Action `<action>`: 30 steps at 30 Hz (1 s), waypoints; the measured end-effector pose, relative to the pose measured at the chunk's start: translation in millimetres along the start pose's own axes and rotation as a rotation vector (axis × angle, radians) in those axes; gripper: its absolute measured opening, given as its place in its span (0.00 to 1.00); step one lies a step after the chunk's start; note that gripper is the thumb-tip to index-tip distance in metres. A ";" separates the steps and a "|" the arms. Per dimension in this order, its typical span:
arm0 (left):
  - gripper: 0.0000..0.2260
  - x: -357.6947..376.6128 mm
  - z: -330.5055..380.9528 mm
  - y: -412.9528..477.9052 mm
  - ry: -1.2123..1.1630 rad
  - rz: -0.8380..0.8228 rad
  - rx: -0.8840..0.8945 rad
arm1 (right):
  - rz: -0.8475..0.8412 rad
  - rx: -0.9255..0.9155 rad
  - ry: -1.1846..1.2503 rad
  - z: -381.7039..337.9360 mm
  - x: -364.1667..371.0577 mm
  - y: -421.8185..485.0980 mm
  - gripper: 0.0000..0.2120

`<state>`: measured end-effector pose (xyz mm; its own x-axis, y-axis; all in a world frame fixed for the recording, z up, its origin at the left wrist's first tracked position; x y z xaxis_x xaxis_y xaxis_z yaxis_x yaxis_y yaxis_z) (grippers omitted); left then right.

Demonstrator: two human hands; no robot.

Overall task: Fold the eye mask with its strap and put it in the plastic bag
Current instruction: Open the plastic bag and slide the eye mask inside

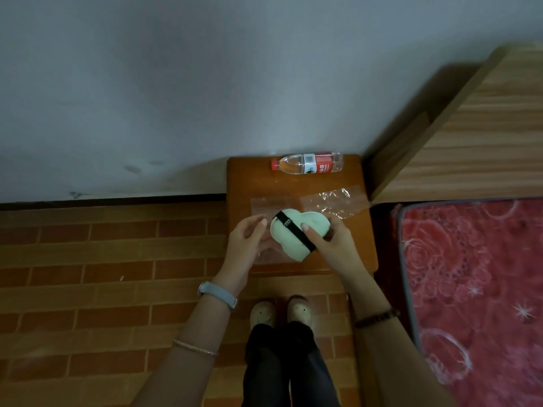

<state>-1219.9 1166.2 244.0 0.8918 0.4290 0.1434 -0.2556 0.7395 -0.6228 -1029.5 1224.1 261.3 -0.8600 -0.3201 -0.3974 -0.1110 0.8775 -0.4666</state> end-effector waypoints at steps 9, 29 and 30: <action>0.11 -39.9 -70.0 132.1 0.386 0.298 0.186 | 0.204 0.035 -0.055 102.0 -4.8 70.8 0.14; 0.04 -16.4 -80.6 197.9 0.689 0.428 0.250 | 0.174 -0.065 0.015 136.7 -6.5 115.6 0.11; 0.04 -15.6 -79.0 195.4 0.686 0.426 0.258 | 0.170 -0.065 0.017 135.8 -8.3 114.2 0.11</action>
<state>-1254.2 1262.9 59.4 0.7078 0.3495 -0.6139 -0.6237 0.7172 -0.3108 -967.4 1278.5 104.0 -0.8775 -0.1599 -0.4522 0.0050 0.9397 -0.3420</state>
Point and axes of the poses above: each hand's wrist, its own y-axis towards the middle knuckle, its own x-axis out of the palm, z = x × y, the point moved 6 cm from there along y, towards the middle knuckle, and after that the axes turned 6 degrees about -y, right-handed, at the moved point
